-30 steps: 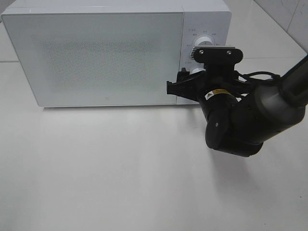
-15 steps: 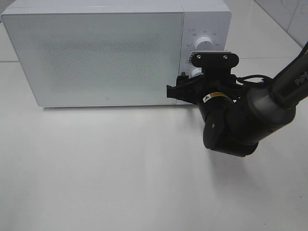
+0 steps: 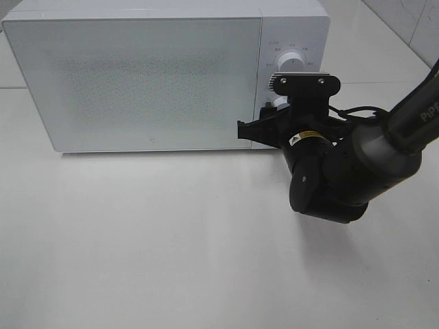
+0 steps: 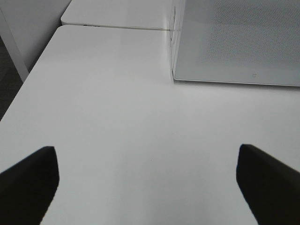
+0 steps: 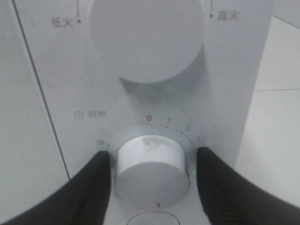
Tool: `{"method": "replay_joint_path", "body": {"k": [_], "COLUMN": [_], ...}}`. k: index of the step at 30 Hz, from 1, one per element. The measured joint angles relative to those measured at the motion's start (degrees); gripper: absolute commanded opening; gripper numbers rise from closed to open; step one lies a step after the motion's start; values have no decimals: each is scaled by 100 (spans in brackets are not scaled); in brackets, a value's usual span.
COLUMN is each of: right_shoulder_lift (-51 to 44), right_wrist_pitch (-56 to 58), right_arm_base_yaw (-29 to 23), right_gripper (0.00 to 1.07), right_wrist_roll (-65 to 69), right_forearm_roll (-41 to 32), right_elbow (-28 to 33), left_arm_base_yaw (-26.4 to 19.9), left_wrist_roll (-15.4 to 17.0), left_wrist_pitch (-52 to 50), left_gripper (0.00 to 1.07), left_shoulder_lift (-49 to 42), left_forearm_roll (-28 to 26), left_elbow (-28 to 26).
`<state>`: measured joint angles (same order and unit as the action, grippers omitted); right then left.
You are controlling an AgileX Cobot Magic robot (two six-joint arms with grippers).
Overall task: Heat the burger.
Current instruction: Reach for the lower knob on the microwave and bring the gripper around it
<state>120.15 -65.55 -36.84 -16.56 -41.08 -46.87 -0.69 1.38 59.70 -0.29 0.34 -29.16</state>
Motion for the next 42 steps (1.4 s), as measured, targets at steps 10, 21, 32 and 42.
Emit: {"method": "replay_joint_path", "body": {"k": [10, 21, 32, 42], "right_shoulder_lift": [40, 46, 52, 52], "right_wrist_pitch": [-109, -126, -166, -218], "right_arm_base_yaw": [0, 0, 29, 74], "right_gripper": [0, 0, 0, 0], "right_wrist_roll": [23, 1157, 4263, 6549], "right_forearm_roll": [52, 120, 435, 682], "right_elbow": [0, 0, 80, 138], "left_arm_base_yaw": [0, 0, 0, 0], "left_wrist_roll": [0, 0, 0, 0], "left_wrist_pitch": [0, 0, 0, 0], "left_gripper": [98, 98, 98, 98], "left_shoulder_lift": [0, 0, 0, 0], "left_forearm_roll": [0, 0, 0, 0], "left_elbow": [0, 0, 0, 0]}}
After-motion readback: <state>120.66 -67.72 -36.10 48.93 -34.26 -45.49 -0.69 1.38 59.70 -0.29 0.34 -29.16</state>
